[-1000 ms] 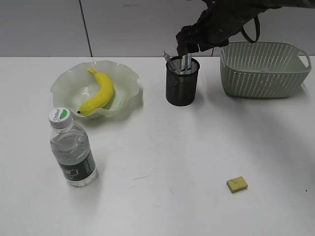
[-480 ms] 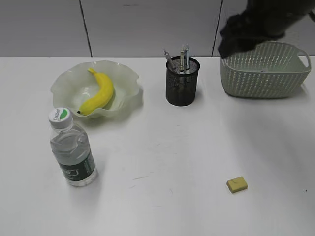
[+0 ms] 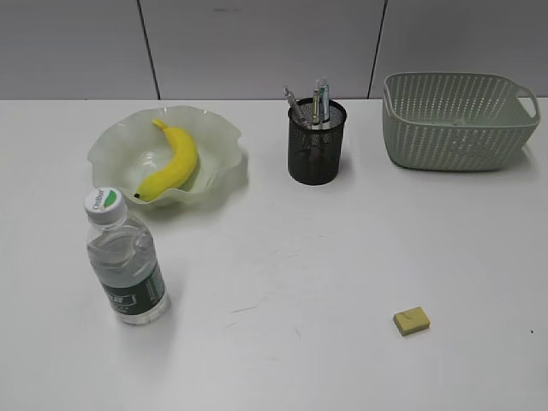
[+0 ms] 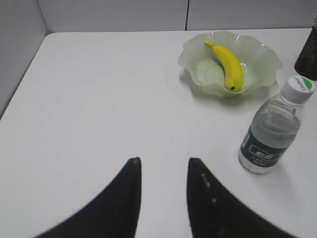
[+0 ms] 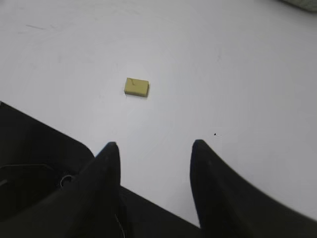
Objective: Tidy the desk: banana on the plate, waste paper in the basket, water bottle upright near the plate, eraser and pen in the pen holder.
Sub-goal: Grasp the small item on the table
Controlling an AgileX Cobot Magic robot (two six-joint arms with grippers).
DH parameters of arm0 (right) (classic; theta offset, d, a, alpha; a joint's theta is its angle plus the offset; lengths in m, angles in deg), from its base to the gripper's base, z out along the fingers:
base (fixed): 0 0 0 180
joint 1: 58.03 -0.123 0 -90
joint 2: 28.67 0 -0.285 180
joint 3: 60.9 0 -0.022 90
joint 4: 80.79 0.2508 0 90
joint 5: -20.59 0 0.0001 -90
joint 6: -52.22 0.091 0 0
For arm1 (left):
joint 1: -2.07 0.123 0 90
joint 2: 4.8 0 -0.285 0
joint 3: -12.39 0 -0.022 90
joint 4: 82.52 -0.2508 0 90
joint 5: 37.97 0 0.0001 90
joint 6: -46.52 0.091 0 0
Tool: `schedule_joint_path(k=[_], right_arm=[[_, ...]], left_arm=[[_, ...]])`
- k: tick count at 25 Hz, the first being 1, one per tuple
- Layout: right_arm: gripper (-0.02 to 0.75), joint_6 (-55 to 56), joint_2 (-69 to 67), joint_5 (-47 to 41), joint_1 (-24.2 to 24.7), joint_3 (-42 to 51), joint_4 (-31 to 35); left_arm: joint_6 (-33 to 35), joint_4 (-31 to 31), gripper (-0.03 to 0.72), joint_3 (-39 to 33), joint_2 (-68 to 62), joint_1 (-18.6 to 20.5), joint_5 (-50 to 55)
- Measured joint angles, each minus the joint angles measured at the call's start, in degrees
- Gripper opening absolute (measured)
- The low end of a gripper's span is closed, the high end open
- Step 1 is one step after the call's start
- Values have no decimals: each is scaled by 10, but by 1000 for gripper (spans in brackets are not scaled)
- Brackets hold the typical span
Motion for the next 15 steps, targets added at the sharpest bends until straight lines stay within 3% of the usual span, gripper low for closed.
schedule_joint_path(k=[8,12,15], right_arm=[[376,14,278,-29,0,45,-6],[375,71,303,-28,0,46,-45],[370,105,304,-27,0,46,-66]], left_arm=[[16,33,237,18,-74,0,-54],[72,109,237,31,-182,0,-160],[168,212,237,47,-278,0,-246]])
